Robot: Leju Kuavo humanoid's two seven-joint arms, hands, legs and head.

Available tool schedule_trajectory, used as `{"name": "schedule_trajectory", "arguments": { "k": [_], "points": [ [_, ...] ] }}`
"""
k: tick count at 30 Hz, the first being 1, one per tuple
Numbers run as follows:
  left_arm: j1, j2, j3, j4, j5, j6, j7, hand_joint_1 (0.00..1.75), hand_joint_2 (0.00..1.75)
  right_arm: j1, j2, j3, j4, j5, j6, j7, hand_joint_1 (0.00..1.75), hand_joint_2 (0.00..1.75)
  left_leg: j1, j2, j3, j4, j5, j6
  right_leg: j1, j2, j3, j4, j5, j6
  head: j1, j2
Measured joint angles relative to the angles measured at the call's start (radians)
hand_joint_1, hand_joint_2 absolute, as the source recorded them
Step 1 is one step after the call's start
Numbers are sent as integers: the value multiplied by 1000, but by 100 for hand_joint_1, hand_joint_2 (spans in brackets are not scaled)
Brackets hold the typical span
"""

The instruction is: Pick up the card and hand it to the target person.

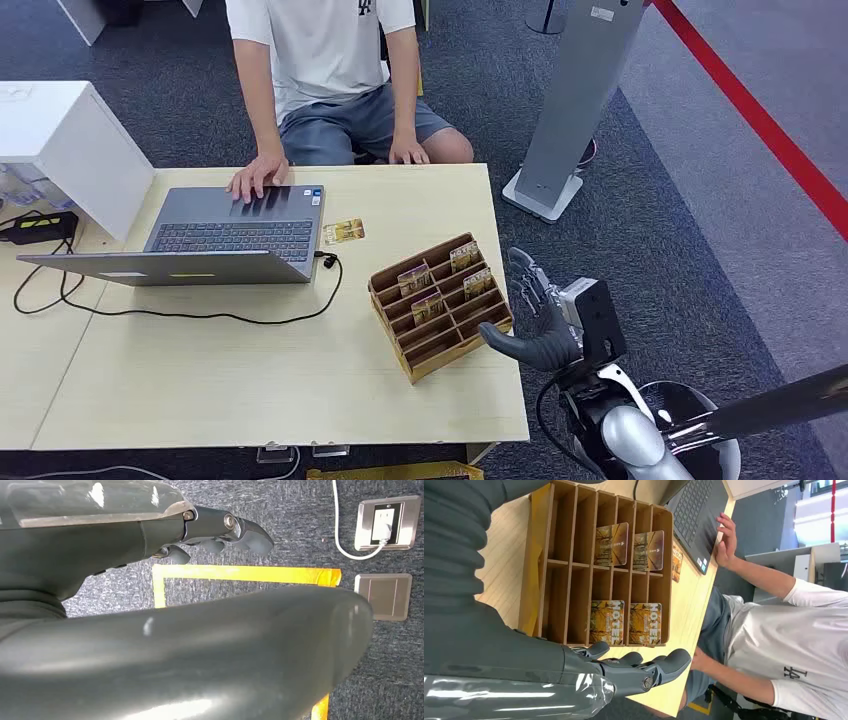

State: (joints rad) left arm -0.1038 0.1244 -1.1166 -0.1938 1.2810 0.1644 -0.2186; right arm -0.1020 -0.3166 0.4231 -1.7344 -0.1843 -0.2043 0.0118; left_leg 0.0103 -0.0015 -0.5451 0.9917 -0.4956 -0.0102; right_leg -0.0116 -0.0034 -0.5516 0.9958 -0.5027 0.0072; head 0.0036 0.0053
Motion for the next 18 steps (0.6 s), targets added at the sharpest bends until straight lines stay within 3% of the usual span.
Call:
{"name": "schedule_trajectory", "arguments": {
  "k": [5, 11, 13, 16, 18],
  "points": [
    [0, 0, 0, 0, 1, 0, 1, 0, 0, -3, 0, 0, 2, 45, -13, 3, 0, 175, 0, 0, 0, 0, 0, 0, 0, 0, 0, 0, 0, 0, 0, 0],
    [0, 0, 0, 0, 0, -2, -3, 0, 0, -44, 1, 6, -6, 585, -164, 113, 7, 175, 0, 0, 0, 0, 0, 0, 0, 0, 0, 0, 0, 0, 0, 0],
    [0, 0, 0, 0, -10, -10, -10, 0, 0, -59, 2, 12, -20, 767, -160, 154, 6, 175, 0, 0, 0, 0, 0, 0, 0, 0, 0, 0, 0, 0, 0, 0],
    [-1, 0, 0, 0, -25, -22, -19, 0, 0, -85, 5, 31, -38, 936, -110, 187, 14, 175, 0, 0, 0, 0, 0, 0, 0, 0, 0, 0, 0, 0, 0, 0],
    [-2, 0, 0, 0, -32, -28, -23, 0, 0, -112, 10, 50, -42, 1013, -64, 209, 39, 175, 0, 0, 0, 0, 0, 0, 0, 0, 0, 1, 0, 0, -1, 0]
  ]
}}
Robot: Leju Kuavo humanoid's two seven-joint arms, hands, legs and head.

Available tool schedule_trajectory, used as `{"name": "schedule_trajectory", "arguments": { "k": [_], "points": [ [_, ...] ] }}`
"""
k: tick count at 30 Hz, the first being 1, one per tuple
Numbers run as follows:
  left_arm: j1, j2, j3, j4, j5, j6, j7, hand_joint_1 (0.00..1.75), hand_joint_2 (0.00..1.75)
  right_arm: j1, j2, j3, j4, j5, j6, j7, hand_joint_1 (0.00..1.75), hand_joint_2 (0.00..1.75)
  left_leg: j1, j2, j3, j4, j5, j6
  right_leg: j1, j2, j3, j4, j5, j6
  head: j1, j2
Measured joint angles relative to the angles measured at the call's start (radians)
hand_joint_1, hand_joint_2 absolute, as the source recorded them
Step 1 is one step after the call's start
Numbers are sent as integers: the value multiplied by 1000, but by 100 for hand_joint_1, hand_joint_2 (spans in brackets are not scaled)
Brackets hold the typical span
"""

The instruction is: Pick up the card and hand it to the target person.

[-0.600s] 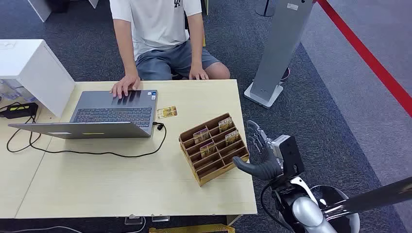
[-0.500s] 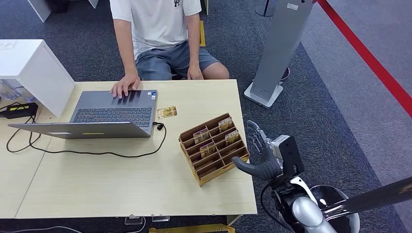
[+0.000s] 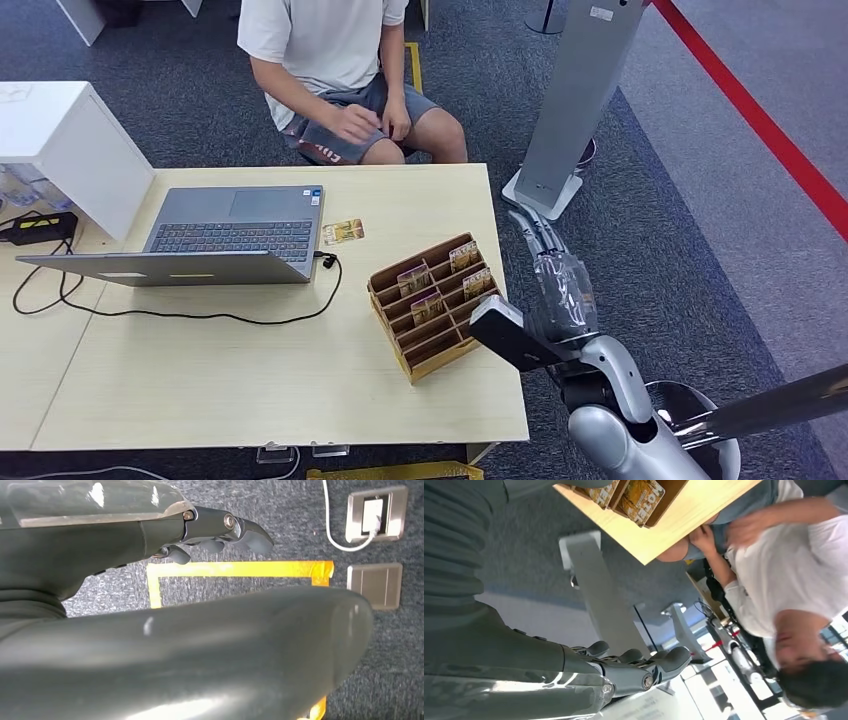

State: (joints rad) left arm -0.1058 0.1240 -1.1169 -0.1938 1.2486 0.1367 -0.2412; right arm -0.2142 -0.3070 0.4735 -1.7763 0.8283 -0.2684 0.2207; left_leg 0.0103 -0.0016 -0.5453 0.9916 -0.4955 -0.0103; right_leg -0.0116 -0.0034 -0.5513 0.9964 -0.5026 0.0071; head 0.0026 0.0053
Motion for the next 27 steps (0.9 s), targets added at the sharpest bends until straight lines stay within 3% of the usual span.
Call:
{"name": "schedule_trajectory", "arguments": {
  "k": [5, 8, 16, 27],
  "points": [
    [-3, 0, 0, 0, -9, -11, -5, 0, 0, -86, 21, 75, 17, 140, 89, 29, 115, 175, 0, 0, 0, 0, 0, 0, 0, 0, 0, 0, 0, 0, 1, 0],
    [-3, 0, 0, 0, -8, -12, -5, 0, 0, -130, 37, 124, 47, 188, 119, 32, 136, 175, 0, 0, 0, 0, 0, 0, 0, 0, 0, 0, 0, 0, 0, 0],
    [-3, 1, 0, 0, 7, -6, -5, 0, 0, -236, 69, 237, 185, 211, 161, 44, 132, 175, 0, 0, 0, 0, 0, 0, 0, -1, 0, 0, 0, 0, 1, 0],
    [-3, 2, 0, 0, 14, 3, -5, 0, 0, -275, 79, 308, 282, 176, 148, 56, 122, 175, 0, 0, 0, 0, 0, 0, 0, 0, 0, 0, 0, 0, 0, 0]
  ]
}}
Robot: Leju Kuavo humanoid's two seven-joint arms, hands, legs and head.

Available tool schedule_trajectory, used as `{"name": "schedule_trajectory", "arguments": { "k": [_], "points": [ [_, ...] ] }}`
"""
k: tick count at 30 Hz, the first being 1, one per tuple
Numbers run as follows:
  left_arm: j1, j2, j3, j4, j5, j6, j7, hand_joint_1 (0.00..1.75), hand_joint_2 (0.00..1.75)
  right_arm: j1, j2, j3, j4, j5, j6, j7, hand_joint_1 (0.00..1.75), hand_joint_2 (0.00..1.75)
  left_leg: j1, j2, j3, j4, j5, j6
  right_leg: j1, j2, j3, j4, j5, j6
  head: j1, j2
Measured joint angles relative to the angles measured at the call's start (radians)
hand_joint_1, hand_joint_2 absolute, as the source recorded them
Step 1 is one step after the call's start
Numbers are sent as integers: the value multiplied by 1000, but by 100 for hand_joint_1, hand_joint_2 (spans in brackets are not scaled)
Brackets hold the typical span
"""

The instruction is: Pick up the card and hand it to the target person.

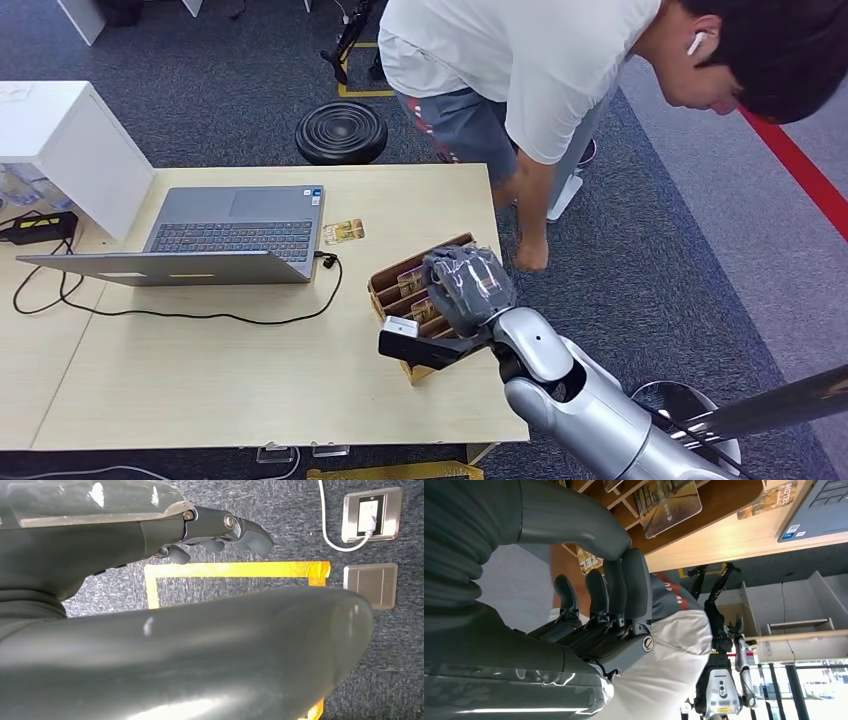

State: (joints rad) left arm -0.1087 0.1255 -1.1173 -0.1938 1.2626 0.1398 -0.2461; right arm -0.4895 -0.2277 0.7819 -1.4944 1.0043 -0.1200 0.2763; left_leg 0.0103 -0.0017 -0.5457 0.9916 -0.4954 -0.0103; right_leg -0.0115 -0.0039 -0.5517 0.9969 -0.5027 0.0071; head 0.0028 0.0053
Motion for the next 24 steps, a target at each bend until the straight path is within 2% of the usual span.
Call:
{"name": "schedule_trajectory", "arguments": {
  "k": [4, 9, 15, 24],
  "points": [
    [0, 0, 0, 0, 1, 2, 0, 0, 0, -2, 1, 16, 4, -2, -6, 5, 112, 175, 0, 0, 0, 0, 0, 0, 0, 0, 0, 0, 0, 0, 0, 0],
    [0, 0, 0, 0, 4, 4, 0, 0, 0, -3, 0, 29, 2, -6, -13, 8, 109, 175, 0, 0, 0, 0, 0, 0, 0, 0, 0, 0, 0, 0, 1, 0],
    [1, 0, 0, 0, 6, 4, 1, 0, 0, -3, 0, 46, -9, -1, -18, 21, 77, 175, 0, 0, 0, 0, 0, 0, 0, 0, 0, 0, 0, 0, 0, 0],
    [1, 0, 0, 0, 7, 4, 3, 0, 0, -1, 0, 68, -18, 1, -15, 20, 79, 175, 0, 0, 0, 0, 0, 0, 0, 0, 0, 0, 0, 0, 1, 0]
  ]
}}
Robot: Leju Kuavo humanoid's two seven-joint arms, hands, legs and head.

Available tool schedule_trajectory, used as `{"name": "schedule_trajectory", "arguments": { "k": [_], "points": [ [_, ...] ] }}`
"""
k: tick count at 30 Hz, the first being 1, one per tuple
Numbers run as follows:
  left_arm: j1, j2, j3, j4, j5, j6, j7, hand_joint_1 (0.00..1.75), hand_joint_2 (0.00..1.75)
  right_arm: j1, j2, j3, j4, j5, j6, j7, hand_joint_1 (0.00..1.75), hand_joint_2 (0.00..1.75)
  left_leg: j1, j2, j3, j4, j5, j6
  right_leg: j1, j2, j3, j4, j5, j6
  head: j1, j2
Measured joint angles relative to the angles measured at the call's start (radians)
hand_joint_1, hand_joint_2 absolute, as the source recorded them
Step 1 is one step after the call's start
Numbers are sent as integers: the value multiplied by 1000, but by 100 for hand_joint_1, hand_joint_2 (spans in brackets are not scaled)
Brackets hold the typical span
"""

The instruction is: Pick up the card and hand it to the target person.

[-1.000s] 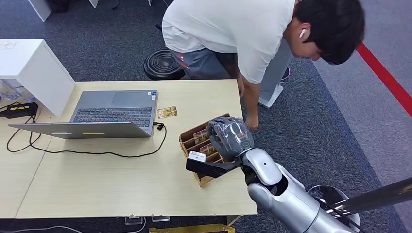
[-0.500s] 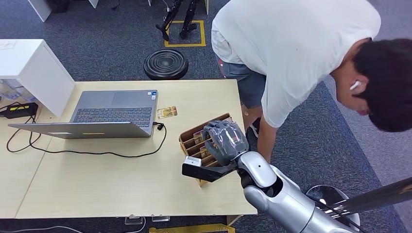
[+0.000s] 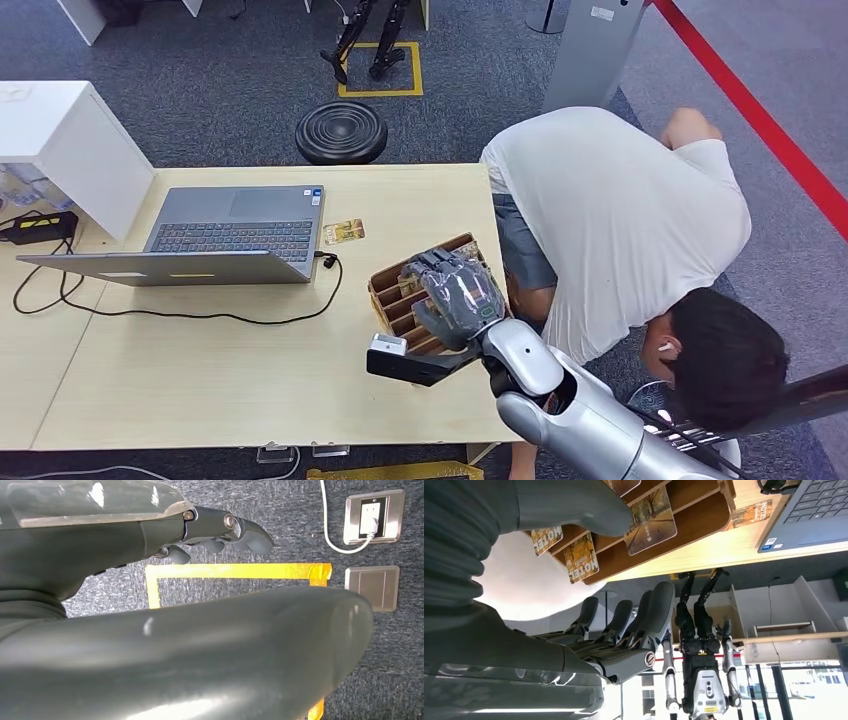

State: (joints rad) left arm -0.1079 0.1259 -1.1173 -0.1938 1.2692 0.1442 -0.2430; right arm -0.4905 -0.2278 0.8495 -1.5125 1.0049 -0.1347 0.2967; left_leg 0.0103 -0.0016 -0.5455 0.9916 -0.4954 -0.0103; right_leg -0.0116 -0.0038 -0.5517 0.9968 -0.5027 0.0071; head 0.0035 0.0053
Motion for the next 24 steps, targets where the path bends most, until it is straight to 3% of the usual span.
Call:
{"name": "schedule_trajectory", "arguments": {
  "k": [24],
  "points": [
    [0, 0, 0, 0, -16, -2, 6, 0, 0, 3, 22, 43, 118, -39, 1, -35, 95, 175, 0, 0, 0, 0, 0, 0, 0, 0, 0, 0, 0, 0, 0, 0]
  ]
}}
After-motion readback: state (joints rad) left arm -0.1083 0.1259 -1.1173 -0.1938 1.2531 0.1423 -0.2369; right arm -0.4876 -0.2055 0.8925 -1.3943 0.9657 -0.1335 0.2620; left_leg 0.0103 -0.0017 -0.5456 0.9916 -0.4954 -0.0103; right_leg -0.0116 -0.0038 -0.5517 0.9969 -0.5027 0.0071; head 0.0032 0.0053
